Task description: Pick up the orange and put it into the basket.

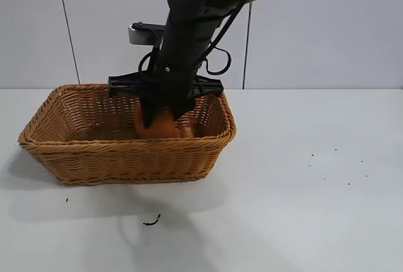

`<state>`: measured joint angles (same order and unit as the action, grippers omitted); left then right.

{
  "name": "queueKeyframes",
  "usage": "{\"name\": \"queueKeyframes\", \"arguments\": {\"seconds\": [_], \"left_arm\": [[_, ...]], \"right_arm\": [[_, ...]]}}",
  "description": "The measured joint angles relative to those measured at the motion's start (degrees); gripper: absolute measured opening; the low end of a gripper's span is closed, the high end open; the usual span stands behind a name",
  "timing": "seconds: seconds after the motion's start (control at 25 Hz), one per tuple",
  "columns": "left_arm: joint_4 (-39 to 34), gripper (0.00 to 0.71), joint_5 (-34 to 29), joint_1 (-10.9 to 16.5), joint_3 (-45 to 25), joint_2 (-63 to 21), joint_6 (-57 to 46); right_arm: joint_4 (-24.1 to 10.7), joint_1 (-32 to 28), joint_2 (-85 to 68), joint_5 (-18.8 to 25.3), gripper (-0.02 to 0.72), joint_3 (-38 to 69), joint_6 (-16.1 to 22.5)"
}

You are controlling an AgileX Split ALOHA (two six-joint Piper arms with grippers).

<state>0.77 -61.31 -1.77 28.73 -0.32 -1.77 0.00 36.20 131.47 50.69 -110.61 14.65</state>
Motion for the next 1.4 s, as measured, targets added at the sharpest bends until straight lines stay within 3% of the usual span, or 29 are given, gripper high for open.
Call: {"name": "queueKeyframes", "arguments": {"seconds": [0.24, 0.36, 0.6, 1.0, 1.4], "left_arm": [[0.0, 0.666, 0.0, 0.0, 0.0, 0.0, 0.0], [0.0, 0.666, 0.0, 0.0, 0.0, 0.0, 0.0], [0.0, 0.666, 0.0, 0.0, 0.0, 0.0, 0.0], [0.0, 0.666, 0.0, 0.0, 0.0, 0.0, 0.0], [0.0, 0.666, 0.0, 0.0, 0.0, 0.0, 0.0]], "right_arm": [[-0.65, -1.08, 0.0, 13.65, 0.58, -13.15, -1.37], [-2.71, -2.97, 0.0, 17.64, 0.58, -16.16, -1.62], [-3.49, -10.23, 0.0, 18.97, 0.58, -16.44, -2.79], [-5.73, -27.37, 0.0, 19.01, 0.578, -16.44, -3.04], [-5.03, -34.0, -0.05, 19.06, 0.568, -16.44, -3.48]]}}
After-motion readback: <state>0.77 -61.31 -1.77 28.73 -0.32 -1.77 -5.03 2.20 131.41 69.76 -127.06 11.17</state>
